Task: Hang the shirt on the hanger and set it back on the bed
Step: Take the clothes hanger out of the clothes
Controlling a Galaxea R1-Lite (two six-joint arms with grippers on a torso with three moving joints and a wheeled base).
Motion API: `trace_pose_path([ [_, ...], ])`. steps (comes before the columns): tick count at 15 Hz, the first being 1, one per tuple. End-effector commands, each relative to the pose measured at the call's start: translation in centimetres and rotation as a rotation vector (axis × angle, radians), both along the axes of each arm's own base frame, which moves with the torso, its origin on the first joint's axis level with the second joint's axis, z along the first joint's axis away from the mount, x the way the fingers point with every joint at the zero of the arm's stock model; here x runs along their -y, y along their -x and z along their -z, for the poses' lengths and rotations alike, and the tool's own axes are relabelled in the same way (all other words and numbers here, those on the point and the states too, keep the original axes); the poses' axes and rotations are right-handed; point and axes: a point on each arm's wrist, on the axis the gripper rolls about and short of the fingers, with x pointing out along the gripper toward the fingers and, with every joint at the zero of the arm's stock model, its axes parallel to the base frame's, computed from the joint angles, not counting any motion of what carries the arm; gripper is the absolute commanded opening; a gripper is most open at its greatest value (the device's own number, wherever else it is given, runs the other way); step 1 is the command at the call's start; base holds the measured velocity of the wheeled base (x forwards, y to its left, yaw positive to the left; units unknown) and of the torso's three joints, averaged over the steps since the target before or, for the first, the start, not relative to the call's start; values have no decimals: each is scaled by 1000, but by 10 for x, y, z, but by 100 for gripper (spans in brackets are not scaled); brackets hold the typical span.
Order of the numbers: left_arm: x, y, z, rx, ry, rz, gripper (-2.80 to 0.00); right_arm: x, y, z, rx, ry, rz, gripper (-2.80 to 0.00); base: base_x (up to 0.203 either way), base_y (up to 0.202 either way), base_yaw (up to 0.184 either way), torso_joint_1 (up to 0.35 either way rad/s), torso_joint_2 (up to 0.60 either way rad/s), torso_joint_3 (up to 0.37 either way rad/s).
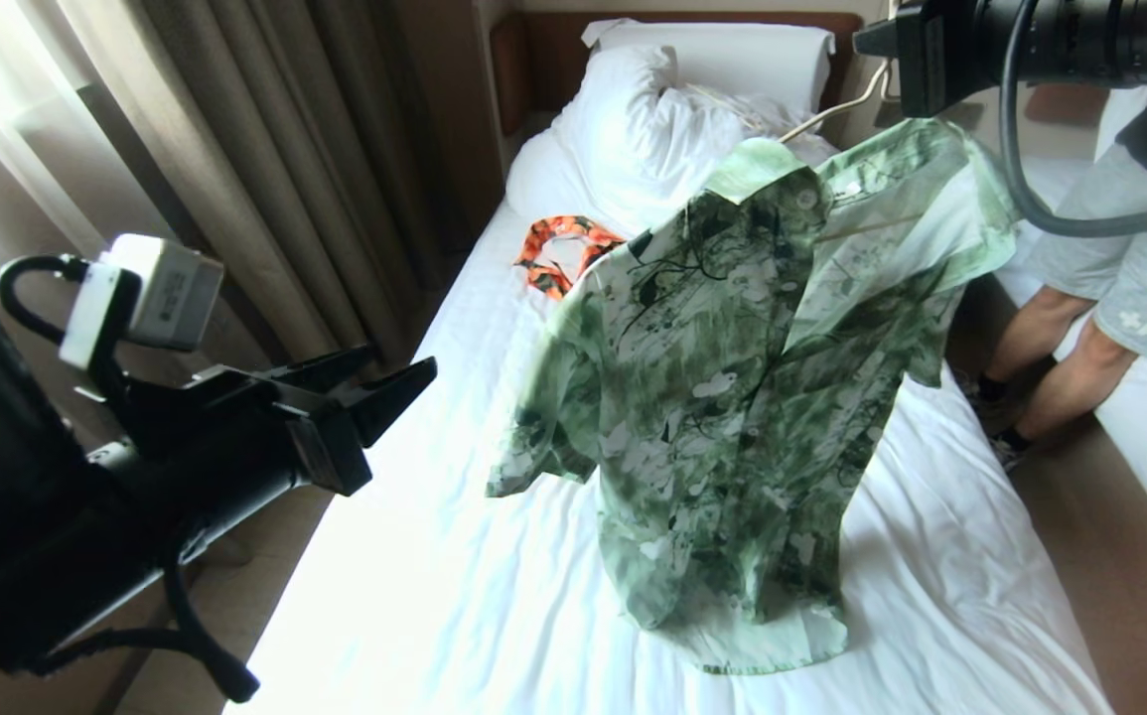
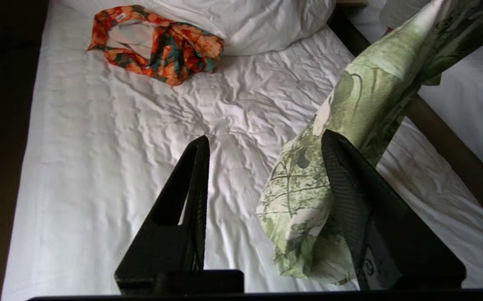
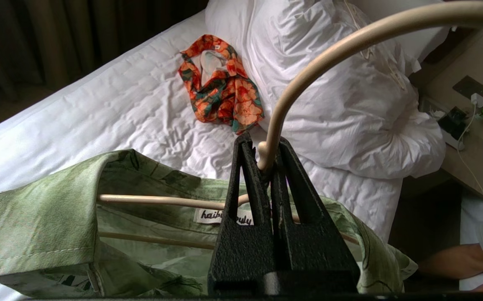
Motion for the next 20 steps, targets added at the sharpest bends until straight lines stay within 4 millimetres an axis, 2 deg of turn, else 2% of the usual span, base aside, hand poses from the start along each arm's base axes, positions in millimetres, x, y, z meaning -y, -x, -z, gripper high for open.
trace_pose_path([
  [1,-14,17,-5,40,25,-40,-280,0,2,-1,4,0,-2,-280,0,0,0,0,0,0],
  [7,-50,44,-7,82,52,-253,-280,-5,11,-9,52,-31,-18,-280,0,0,0,0,0,0],
  [10,-66,69,6,74,51,-346,-280,-9,12,-15,111,-67,-20,-280,0,0,0,0,0,0],
  [14,-81,104,23,34,46,-377,-280,-16,16,-17,128,-83,-24,-280,0,0,0,0,0,0],
  [20,-83,108,27,-1,65,-378,-280,-19,12,-19,174,-88,-7,-280,0,0,0,0,0,0],
])
